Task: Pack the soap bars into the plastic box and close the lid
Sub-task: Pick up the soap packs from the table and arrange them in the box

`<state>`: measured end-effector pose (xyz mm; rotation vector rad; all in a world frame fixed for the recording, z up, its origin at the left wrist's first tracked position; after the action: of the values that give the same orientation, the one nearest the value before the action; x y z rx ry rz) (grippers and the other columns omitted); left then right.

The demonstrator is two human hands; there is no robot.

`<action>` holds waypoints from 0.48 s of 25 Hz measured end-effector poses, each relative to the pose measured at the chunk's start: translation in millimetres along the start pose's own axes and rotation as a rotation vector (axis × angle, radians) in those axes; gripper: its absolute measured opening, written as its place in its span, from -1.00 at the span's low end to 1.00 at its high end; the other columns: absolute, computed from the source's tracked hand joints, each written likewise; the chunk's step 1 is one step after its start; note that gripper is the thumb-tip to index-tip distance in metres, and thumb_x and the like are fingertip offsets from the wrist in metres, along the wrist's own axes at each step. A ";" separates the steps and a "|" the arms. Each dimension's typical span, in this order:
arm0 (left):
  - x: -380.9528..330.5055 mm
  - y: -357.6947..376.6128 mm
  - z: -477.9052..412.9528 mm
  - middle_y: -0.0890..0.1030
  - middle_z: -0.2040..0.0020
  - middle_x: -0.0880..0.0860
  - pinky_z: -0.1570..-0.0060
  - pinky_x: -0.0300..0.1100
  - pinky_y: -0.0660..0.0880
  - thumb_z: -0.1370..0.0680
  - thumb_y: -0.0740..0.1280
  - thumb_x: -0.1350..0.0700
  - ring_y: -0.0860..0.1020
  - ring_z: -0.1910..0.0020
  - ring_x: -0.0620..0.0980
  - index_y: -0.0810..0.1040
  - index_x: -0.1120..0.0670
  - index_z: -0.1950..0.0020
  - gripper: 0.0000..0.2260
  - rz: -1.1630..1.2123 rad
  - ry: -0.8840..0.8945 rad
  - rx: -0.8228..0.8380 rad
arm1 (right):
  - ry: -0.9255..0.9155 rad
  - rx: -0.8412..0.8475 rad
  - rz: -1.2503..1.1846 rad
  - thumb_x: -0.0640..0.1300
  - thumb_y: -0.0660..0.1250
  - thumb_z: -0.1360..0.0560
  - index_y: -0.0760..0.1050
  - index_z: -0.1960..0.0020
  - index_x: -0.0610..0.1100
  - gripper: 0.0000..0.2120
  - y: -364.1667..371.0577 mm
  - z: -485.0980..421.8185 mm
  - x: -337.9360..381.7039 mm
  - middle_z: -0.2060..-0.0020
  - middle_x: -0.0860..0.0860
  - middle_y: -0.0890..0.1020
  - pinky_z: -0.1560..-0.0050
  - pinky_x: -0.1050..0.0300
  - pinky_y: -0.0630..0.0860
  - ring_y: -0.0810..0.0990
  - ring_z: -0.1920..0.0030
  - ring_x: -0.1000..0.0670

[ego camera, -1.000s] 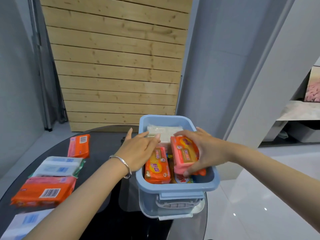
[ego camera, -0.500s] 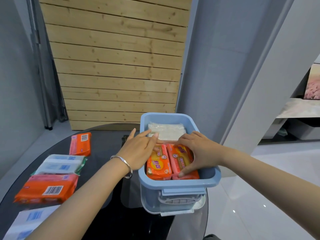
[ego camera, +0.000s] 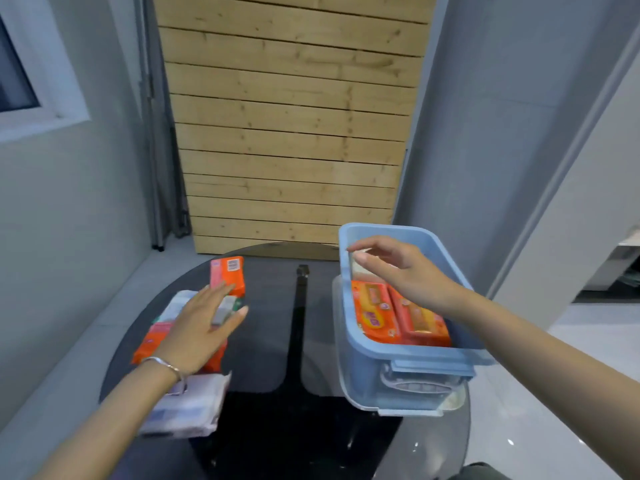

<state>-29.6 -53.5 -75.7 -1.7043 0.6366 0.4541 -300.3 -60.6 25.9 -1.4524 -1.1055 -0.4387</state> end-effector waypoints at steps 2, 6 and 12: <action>43.4 -10.9 18.9 0.25 -0.49 0.04 -0.46 -0.08 0.09 -0.44 0.37 -0.13 0.18 -0.48 0.00 0.29 0.01 -0.44 -0.38 -0.108 -0.084 0.106 | -0.040 0.033 -0.023 -0.06 0.30 -0.54 0.58 -0.12 -0.10 -0.79 33.0 -9.0 25.1 -0.08 0.00 0.64 -0.05 0.40 0.48 0.58 -0.13 0.06; 62.1 -12.0 60.6 0.28 -0.39 -0.18 -0.43 -0.16 0.10 -0.17 0.27 -0.50 0.16 -0.42 -0.10 0.37 -0.31 -0.29 -0.28 -0.223 0.082 0.253 | -0.086 0.089 0.064 -0.06 0.32 -0.53 0.56 -0.12 -0.11 -0.79 90.1 -22.2 51.8 -0.11 0.00 0.57 -0.22 0.26 0.42 0.56 -0.14 0.03; 57.4 7.9 84.0 0.35 -0.13 -0.40 -0.13 -0.42 0.16 -0.17 0.28 -0.50 0.29 -0.17 -0.26 0.35 -0.29 -0.29 -0.28 -0.283 0.204 0.295 | -0.065 0.190 0.159 -0.02 0.31 -0.53 0.56 -0.12 -0.07 -0.79 131.6 -23.3 49.4 -0.11 0.01 0.52 -0.27 0.10 0.41 0.53 -0.12 0.05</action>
<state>13.0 17.4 -135.5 -1.5361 0.5655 -0.0149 -161.8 -44.0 -2.9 -1.3813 -1.0436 -0.1703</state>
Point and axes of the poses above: each hand's wrist, its own z-axis away from the middle knuckle, its own y-axis out of the palm, x = y × z, the point moved 10 cm from there along -z, towards the middle knuckle
